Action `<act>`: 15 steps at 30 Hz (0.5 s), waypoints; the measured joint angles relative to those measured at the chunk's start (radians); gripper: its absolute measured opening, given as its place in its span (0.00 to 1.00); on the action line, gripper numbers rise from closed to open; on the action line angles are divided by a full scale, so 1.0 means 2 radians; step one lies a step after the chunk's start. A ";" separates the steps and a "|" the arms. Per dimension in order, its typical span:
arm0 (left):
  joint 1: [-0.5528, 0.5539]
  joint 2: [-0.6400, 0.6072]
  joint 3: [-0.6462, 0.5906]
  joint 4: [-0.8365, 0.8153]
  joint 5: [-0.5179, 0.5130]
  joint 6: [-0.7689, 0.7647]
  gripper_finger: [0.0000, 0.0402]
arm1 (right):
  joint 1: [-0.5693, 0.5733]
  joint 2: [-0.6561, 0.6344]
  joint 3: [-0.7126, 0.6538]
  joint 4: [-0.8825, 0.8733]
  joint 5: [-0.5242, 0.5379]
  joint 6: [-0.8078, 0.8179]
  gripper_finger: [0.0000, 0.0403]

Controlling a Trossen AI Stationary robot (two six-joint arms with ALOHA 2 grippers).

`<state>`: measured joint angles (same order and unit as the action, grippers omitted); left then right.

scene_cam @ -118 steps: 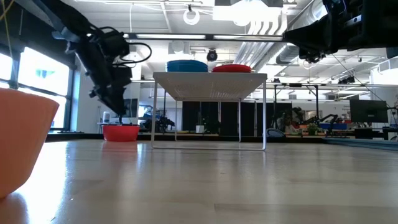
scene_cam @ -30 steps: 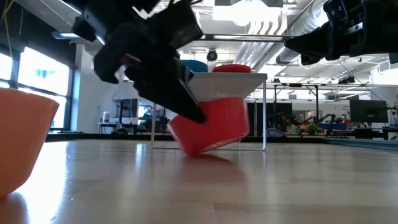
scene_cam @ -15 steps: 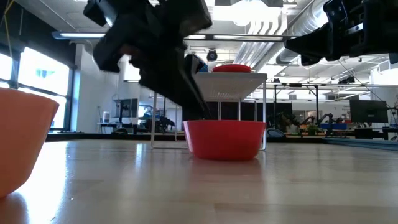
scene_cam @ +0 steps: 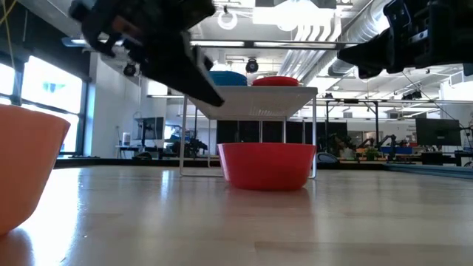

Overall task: Pick & Place Mini bowls
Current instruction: Stack the red bowl on top of the red bowls on the shelf

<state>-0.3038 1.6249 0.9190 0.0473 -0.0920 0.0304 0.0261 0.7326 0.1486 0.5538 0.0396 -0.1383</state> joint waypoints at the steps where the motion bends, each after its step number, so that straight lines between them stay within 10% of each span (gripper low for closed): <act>1: -0.002 -0.012 -0.023 0.022 0.000 -0.008 0.00 | 0.000 0.000 0.000 -0.002 0.003 0.000 0.00; 11: -0.002 -0.163 -0.222 0.210 -0.046 -0.044 0.00 | 0.004 0.004 0.024 -0.064 0.019 0.040 0.00; 15: -0.002 -0.230 -0.293 0.260 -0.082 -0.043 0.00 | 0.042 0.014 0.082 -0.188 0.108 0.072 0.00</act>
<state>-0.3073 1.1648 0.3334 0.5673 -0.2559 -0.0550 0.1101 0.7610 0.3127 0.1780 0.2559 0.0059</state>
